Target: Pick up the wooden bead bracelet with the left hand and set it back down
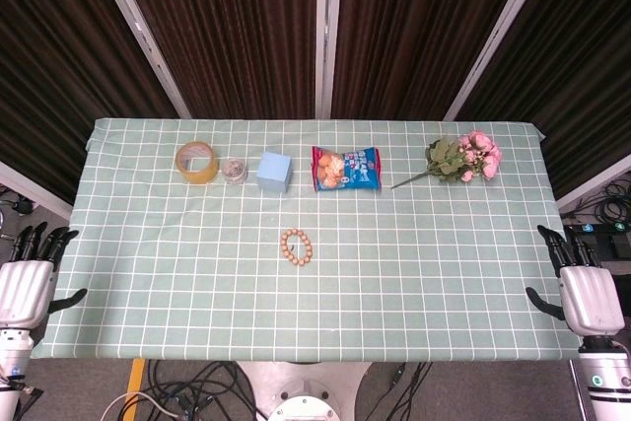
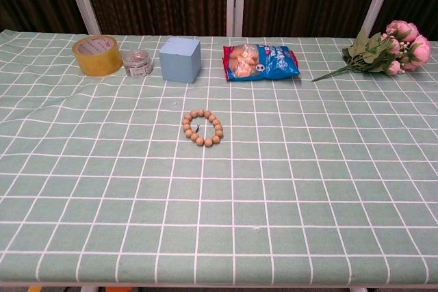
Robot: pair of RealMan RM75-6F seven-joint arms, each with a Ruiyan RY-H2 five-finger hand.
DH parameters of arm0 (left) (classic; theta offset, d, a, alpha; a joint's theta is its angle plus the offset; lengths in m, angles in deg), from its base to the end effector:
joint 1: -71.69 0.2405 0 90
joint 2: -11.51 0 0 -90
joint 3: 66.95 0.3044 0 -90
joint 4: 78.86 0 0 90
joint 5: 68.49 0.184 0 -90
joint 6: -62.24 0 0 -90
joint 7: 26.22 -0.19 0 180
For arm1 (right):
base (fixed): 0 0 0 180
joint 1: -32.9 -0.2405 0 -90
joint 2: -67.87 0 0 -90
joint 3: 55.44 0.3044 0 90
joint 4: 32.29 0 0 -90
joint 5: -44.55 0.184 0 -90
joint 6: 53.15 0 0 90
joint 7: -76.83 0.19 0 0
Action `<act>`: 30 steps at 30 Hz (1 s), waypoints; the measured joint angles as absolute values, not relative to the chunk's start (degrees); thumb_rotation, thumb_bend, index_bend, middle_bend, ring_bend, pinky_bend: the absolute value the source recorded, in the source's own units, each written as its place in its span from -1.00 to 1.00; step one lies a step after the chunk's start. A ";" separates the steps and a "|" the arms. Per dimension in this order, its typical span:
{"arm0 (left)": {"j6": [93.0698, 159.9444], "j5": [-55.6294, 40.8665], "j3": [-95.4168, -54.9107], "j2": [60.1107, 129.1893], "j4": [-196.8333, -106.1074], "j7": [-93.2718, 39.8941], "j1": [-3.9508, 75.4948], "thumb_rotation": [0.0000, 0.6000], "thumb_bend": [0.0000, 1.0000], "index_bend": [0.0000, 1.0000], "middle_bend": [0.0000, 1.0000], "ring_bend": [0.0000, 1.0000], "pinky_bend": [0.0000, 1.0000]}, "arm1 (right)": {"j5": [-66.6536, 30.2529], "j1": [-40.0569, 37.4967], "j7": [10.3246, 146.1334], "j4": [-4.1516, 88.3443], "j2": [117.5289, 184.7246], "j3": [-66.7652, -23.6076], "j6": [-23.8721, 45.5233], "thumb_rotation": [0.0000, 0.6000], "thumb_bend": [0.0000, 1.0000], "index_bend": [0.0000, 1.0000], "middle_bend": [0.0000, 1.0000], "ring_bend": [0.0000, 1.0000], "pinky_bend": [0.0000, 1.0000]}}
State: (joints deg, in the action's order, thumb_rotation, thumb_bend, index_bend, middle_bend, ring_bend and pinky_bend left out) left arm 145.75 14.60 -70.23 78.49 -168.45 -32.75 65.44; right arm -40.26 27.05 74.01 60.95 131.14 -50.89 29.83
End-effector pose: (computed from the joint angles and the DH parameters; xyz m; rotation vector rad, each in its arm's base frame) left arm -0.3545 0.2389 0.1902 -1.4004 -0.8411 -0.8043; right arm -0.3405 -0.2396 0.2081 1.3979 -0.8704 0.8741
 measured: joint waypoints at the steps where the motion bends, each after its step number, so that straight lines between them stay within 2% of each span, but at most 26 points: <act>1: 145.78 14.63 -70.23 78.63 -168.36 -32.62 65.44 1.00 -0.95 -0.68 -0.74 -0.98 -0.99 | -40.25 27.03 74.06 61.00 131.11 -50.80 29.93 1.00 -0.80 -1.00 -0.73 -0.97 -0.70; 10: 147.68 17.14 -70.17 79.35 -167.32 -31.10 65.48 1.00 -0.95 -0.64 -0.69 -0.98 -0.99 | -40.59 27.33 74.74 61.49 130.30 -50.53 31.19 1.00 -0.80 -1.00 -0.73 -0.97 -0.70; 16: 148.09 22.53 -70.54 79.51 -165.78 -28.55 62.85 1.00 -0.91 -0.43 -0.46 -0.77 -0.84 | -41.29 27.53 75.65 62.03 128.98 -50.16 32.31 1.00 -0.80 -1.00 -0.73 -0.97 -0.70; 23: 145.03 32.75 -71.11 79.98 -162.16 -24.61 53.51 1.00 -0.74 -0.19 -0.24 -0.59 -0.72 | -41.85 27.83 76.16 63.15 127.41 -49.85 33.39 1.00 -0.80 -1.00 -0.73 -0.97 -0.70; 30: 136.14 38.54 -71.77 84.24 -156.70 -22.28 41.68 1.00 -0.68 -0.19 -0.23 -0.60 -0.68 | -41.60 27.76 76.48 63.53 127.08 -50.13 32.58 1.00 -0.80 -1.00 -0.73 -0.97 -0.70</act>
